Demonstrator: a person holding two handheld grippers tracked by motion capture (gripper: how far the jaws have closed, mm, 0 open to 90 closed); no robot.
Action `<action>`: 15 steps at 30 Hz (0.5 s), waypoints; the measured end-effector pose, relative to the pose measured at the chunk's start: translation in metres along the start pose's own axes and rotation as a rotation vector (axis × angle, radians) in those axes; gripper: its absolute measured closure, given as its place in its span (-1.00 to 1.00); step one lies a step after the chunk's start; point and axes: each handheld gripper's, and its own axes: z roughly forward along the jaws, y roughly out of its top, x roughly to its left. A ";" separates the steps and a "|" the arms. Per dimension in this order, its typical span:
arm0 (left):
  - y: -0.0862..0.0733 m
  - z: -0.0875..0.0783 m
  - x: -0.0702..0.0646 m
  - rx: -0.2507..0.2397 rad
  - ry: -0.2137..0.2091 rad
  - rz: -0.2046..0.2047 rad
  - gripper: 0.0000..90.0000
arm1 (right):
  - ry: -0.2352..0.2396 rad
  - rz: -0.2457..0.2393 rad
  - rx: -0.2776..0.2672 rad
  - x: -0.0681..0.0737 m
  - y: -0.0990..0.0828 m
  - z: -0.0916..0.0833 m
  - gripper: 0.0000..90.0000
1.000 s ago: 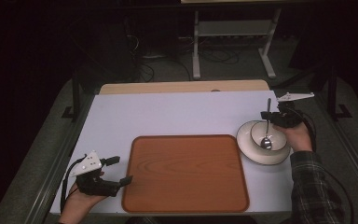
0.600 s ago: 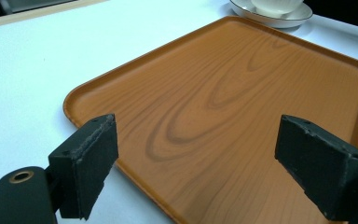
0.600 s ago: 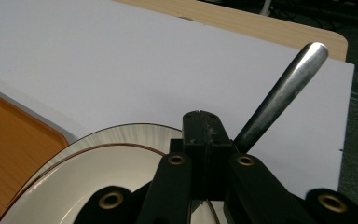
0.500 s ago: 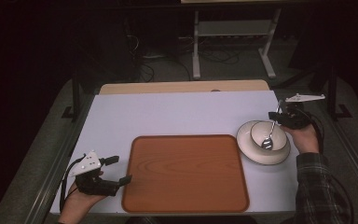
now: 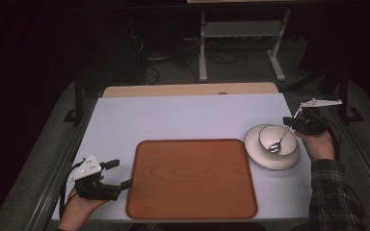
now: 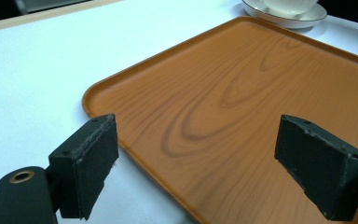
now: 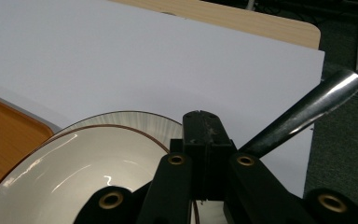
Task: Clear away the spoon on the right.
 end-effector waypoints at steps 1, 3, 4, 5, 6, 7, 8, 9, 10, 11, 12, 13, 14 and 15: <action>0.000 -0.001 0.001 -0.005 0.011 -0.003 -0.71 | -0.002 0.000 -0.001 0.000 0.000 -0.001 1.00; 0.000 -0.001 0.001 -0.007 0.015 -0.005 -0.71 | -0.004 -0.001 0.000 0.000 -0.001 -0.001 1.00; 0.000 -0.001 0.001 -0.008 0.016 -0.006 -0.71 | -0.006 0.001 0.000 0.000 -0.001 -0.002 0.99; 0.000 -0.002 0.001 -0.007 0.019 -0.006 -0.71 | -0.011 0.002 0.002 0.000 -0.002 -0.002 1.00; 0.000 -0.002 0.001 -0.007 0.019 -0.006 -0.71 | -0.011 0.002 0.002 0.000 -0.002 -0.002 1.00; 0.000 -0.002 0.001 -0.007 0.019 -0.006 -0.71 | -0.012 0.000 0.004 0.000 -0.003 -0.003 0.99; 0.000 -0.002 0.001 -0.006 0.020 -0.006 -0.71 | -0.015 0.000 0.004 0.000 -0.004 -0.005 1.00; 0.000 -0.002 0.001 -0.007 0.021 -0.008 -0.71 | -0.016 0.003 0.004 0.000 -0.005 -0.006 0.99; 0.000 -0.002 0.001 -0.007 0.021 -0.008 -0.71 | -0.016 0.003 0.003 0.000 -0.006 -0.007 0.99; 0.000 -0.002 0.001 -0.007 0.021 -0.008 -0.71 | -0.016 0.003 0.003 0.000 -0.006 -0.007 0.99; 0.000 -0.002 0.002 -0.006 0.022 -0.008 -0.71 | -0.016 0.006 0.003 0.000 -0.007 -0.008 0.99; 0.000 -0.002 0.002 -0.006 0.022 -0.007 -0.71 | -0.018 0.009 0.006 -0.001 -0.009 -0.010 0.99; 0.000 -0.002 0.002 -0.006 0.022 -0.007 -0.71 | -0.018 0.009 0.006 -0.001 -0.009 -0.010 0.99; 0.000 -0.002 0.002 -0.006 0.022 -0.009 -0.71 | -0.019 0.012 0.007 -0.001 -0.011 -0.012 1.00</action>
